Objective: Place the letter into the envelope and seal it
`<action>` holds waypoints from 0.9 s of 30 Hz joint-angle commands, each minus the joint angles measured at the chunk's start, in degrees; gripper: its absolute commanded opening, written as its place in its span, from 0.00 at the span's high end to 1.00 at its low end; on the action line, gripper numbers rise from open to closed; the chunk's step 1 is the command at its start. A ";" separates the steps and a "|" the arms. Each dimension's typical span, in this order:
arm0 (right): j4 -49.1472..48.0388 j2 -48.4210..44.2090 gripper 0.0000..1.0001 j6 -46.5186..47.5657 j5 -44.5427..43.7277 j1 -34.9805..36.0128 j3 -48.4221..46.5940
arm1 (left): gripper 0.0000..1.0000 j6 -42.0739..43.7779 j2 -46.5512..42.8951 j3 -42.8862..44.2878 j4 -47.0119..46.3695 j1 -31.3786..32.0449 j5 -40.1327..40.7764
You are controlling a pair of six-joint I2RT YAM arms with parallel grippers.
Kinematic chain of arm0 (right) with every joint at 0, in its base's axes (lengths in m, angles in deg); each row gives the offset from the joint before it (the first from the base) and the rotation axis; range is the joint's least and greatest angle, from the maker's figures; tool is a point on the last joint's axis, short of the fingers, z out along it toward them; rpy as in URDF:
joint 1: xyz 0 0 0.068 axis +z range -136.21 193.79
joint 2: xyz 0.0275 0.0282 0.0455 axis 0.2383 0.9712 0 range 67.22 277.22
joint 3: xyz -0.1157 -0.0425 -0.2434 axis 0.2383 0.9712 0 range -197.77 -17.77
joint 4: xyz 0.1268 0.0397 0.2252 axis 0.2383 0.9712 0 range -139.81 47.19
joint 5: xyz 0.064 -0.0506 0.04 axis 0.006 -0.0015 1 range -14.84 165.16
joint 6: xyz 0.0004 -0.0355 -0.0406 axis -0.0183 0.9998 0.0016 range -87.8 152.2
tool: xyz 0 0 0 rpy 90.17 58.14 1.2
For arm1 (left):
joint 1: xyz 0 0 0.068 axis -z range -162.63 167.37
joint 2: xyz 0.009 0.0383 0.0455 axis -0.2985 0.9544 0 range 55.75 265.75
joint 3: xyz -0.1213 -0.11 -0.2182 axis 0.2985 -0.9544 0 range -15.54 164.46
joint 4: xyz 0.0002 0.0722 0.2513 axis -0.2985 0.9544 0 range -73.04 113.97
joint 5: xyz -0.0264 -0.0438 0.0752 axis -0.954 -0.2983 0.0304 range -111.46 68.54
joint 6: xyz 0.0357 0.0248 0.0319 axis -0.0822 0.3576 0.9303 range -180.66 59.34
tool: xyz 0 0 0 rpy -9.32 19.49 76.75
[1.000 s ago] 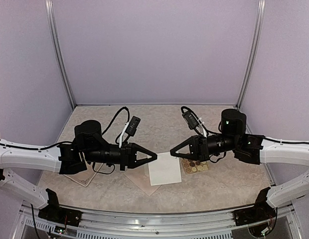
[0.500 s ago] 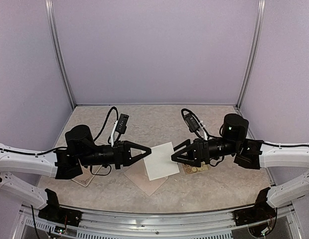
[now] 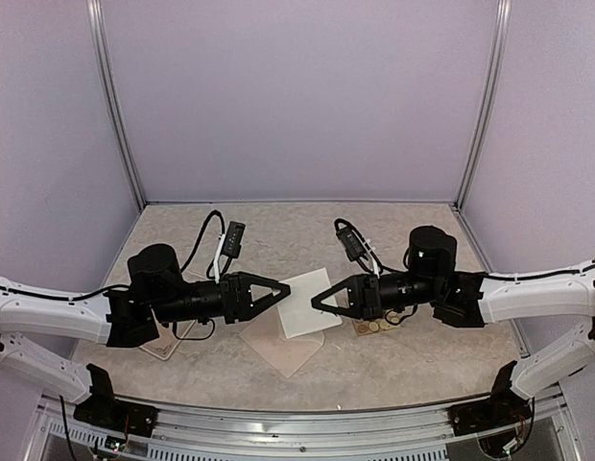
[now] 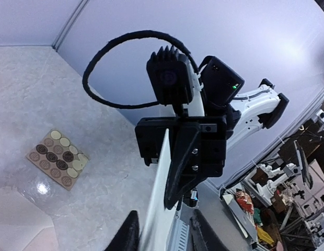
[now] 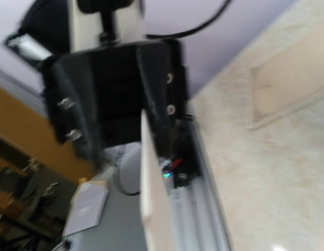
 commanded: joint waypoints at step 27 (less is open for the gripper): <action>33.52 25.08 1.00 19.96 -5.93 -11.56 -18.48 | 0.19 -8.92 18.22 -6.32 11.44 -7.12 10.45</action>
